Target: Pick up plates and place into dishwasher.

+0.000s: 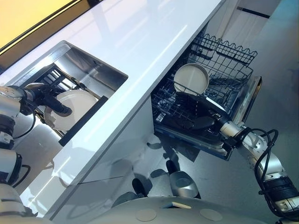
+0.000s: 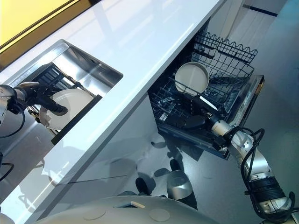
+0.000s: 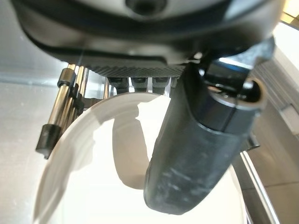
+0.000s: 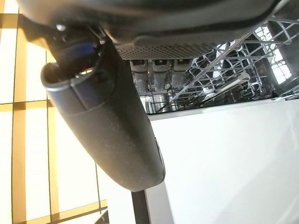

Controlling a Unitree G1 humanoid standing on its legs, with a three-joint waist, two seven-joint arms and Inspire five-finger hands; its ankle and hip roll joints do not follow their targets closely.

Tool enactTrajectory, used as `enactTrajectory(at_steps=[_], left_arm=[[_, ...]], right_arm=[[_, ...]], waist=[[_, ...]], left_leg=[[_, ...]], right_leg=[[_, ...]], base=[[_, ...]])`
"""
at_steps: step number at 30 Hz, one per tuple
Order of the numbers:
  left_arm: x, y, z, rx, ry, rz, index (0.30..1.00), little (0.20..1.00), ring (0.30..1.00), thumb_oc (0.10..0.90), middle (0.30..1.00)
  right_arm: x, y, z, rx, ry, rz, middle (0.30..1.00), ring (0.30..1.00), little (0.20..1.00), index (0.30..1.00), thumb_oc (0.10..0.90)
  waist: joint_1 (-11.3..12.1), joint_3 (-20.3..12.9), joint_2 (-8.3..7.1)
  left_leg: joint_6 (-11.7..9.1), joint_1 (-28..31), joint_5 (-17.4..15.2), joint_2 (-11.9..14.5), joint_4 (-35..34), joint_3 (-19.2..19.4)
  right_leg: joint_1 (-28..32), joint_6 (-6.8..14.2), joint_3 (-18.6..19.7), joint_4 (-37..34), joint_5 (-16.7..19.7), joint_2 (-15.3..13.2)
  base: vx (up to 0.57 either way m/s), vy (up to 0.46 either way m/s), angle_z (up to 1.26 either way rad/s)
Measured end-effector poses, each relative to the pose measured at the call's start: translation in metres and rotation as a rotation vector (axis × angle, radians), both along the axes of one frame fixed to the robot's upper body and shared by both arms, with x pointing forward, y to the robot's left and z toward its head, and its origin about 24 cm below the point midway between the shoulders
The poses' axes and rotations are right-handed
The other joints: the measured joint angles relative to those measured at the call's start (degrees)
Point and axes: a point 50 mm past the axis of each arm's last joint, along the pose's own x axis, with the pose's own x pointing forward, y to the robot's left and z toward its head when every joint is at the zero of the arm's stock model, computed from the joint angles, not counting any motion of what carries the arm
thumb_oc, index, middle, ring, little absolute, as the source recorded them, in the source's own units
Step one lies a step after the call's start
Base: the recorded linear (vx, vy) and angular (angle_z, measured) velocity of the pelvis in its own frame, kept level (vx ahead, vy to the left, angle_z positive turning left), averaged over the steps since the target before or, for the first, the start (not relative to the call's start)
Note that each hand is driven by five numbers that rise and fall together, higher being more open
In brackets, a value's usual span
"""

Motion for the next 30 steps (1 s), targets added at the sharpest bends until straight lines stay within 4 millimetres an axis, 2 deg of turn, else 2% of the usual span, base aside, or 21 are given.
enactTrajectory(at_steps=[5,6,7,8,9,13,17,30], left_arm=[[-0.006,-0.002,-0.007,-0.069,0.024,0.009,0.900,0.900,0.900,0.800,0.900],[-0.007,-0.002,-0.008,-0.080,0.025,0.015,0.794,0.776,0.794,0.676,0.794],[-0.009,-0.001,-0.010,-0.109,0.019,0.026,0.528,0.466,0.528,0.366,0.528],[-0.010,-0.001,-0.010,-0.132,0.004,0.032,0.389,0.304,0.389,0.204,0.389],[-0.010,-0.001,-0.009,-0.143,-0.007,0.034,0.300,0.200,0.300,0.100,0.300],[-0.008,-0.001,-0.002,-0.276,-0.129,0.087,0.300,0.200,0.300,0.100,0.300],[-0.002,-0.023,-0.001,-0.399,-0.162,-0.056,0.300,0.200,0.300,0.100,0.300],[-0.002,-0.032,0.001,-0.345,-0.191,-0.134,0.300,0.200,0.300,0.100,0.300]], right_arm=[[-0.001,-0.001,-0.001,-0.001,0.005,-0.012,0.900,0.900,0.900,0.900,0.800],[-0.001,-0.001,-0.002,-0.002,0.009,-0.015,0.900,0.900,0.900,0.900,0.800],[-0.002,-0.001,-0.003,-0.003,0.015,-0.021,0.900,0.900,0.900,0.900,0.800],[-0.002,-0.002,-0.004,-0.003,0.017,-0.025,0.900,0.900,0.900,0.900,0.800],[-0.002,-0.002,-0.004,-0.003,0.019,-0.025,0.900,0.900,0.900,0.900,0.800],[-0.004,-0.003,-0.008,-0.003,0.034,-0.031,0.900,0.900,0.900,0.900,0.800],[-0.003,-0.003,-0.009,-0.005,0.038,-0.039,0.900,0.900,0.900,0.900,0.800],[-0.003,0.001,-0.012,-0.006,0.047,-0.037,0.900,0.900,0.900,0.900,0.800]], waist=[[0.07,-0.66,1.09],[0.09,-0.73,1.21],[0.28,-0.86,1.40],[0.56,-0.91,1.49],[0.62,-0.92,1.49],[2.33,-0.93,1.50],[4.50,-0.99,1.50],[4.80,-1.15,1.39]], left_leg=[[-0.01,0.04,-0.01,0.01,0.00,-0.54],[-0.02,0.11,-0.01,0.03,0.03,-0.76],[-0.10,0.23,-0.07,0.04,0.03,-0.88],[-0.13,0.25,-0.09,0.06,0.08,-0.98],[-0.14,0.24,-0.10,0.06,0.09,-1.11],[-0.22,0.49,-0.15,0.15,0.19,-1.73],[-0.21,0.58,-0.14,0.11,0.20,-2.21],[-0.26,0.77,-0.17,0.14,0.20,-3.16]], right_leg=[[0.57,-0.03,-0.93,-0.67,0.02,-0.10],[0.77,-0.03,-1.09,-0.79,0.02,-0.10],[1.07,-0.03,-1.20,-1.09,0.02,-0.11],[1.21,-0.04,-1.24,-1.36,0.03,-0.13],[1.36,-0.09,-1.33,-1.53,0.06,-0.15],[1.98,-0.10,-2.41,-1.82,0.06,-0.16],[2.26,-0.10,-2.71,-1.89,0.05,-0.20],[3.19,-0.25,-3.54,-2.76,0.16,-0.23]], base=[[-0.02,-0.036,0.04],[-0.01,-0.045,0.10],[-0.01,-0.048,0.06],[-0.01,-0.052,0.04],[0.00,-0.050,0.09],[0.00,-0.044,0.07],[0.00,-0.041,0.05],[0.00,-0.023,0.03]])
